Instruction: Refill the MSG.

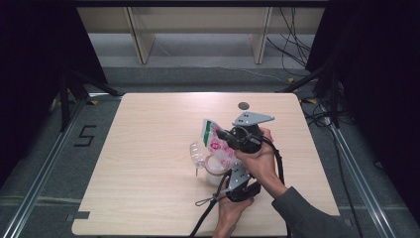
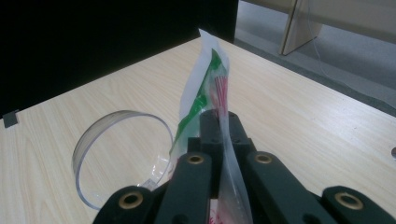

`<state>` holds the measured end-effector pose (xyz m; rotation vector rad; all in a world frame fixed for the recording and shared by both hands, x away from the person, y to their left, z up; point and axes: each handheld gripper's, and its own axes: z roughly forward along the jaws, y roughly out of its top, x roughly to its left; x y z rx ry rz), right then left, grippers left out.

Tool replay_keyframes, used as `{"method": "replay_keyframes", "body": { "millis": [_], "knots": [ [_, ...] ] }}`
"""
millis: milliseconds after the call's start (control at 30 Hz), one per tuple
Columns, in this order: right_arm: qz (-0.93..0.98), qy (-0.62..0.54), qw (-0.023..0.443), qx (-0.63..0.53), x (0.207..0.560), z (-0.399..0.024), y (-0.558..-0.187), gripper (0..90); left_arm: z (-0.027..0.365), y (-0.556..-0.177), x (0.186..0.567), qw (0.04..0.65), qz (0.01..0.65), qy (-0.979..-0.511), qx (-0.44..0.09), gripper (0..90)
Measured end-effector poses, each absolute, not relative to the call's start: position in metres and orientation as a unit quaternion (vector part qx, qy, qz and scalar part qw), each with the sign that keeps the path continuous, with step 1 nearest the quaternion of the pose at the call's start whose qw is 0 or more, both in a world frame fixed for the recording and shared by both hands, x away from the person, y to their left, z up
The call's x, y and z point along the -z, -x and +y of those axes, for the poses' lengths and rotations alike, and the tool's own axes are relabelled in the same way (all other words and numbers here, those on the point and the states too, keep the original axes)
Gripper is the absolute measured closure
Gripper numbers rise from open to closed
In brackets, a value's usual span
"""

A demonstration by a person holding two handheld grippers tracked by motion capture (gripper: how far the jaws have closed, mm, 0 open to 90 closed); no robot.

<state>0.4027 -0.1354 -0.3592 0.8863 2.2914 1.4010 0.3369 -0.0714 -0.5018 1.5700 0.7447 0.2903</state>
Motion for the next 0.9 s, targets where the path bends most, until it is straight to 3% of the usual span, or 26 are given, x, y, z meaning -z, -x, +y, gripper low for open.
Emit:
{"method": "replay_keyframes", "body": {
  "millis": [900],
  "knots": [
    [0.803,-0.304,0.156,-0.488,0.3601,-0.1303,-0.4014,90.0,-0.0711,-0.3368,0.5014,0.641,0.325,-0.684,-0.124,73.5]
  ]
}}
